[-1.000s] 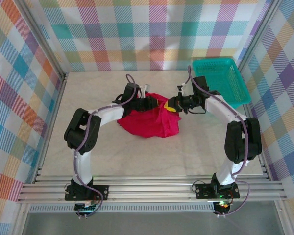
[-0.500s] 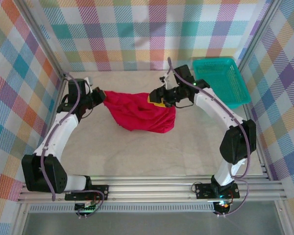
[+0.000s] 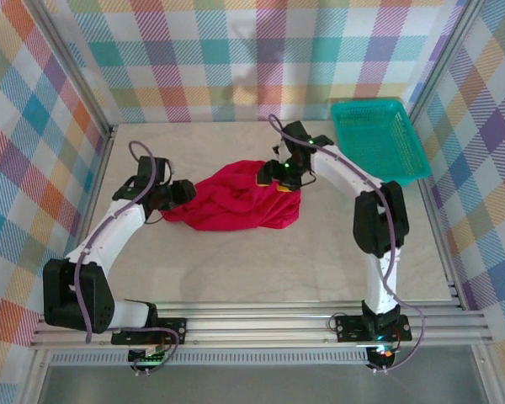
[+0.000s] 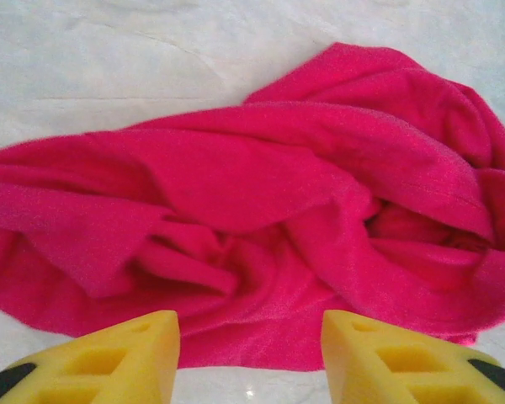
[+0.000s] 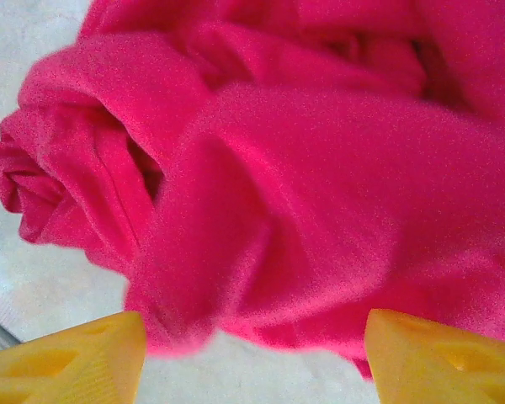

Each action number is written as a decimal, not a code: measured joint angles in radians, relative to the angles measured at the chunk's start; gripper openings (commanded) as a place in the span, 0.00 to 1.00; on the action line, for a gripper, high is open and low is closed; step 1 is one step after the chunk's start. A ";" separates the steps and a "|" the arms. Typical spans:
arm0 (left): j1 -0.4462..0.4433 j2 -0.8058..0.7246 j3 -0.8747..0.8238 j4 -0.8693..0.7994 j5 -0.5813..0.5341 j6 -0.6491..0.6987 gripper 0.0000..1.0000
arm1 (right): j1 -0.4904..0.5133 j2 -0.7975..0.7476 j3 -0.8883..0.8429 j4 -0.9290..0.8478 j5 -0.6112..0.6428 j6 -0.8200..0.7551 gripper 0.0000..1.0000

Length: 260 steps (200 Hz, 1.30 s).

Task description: Fold the inside-out t-shirt

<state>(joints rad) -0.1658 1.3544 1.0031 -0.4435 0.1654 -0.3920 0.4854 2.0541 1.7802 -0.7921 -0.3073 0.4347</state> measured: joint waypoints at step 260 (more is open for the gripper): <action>-0.067 0.193 -0.031 0.152 0.200 -0.145 0.54 | 0.000 -0.468 -0.457 -0.026 0.136 0.011 0.65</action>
<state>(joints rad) -0.2325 1.5471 0.9726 -0.2916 0.3653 -0.5369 0.4854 1.5860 1.3231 -0.8181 -0.1715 0.4458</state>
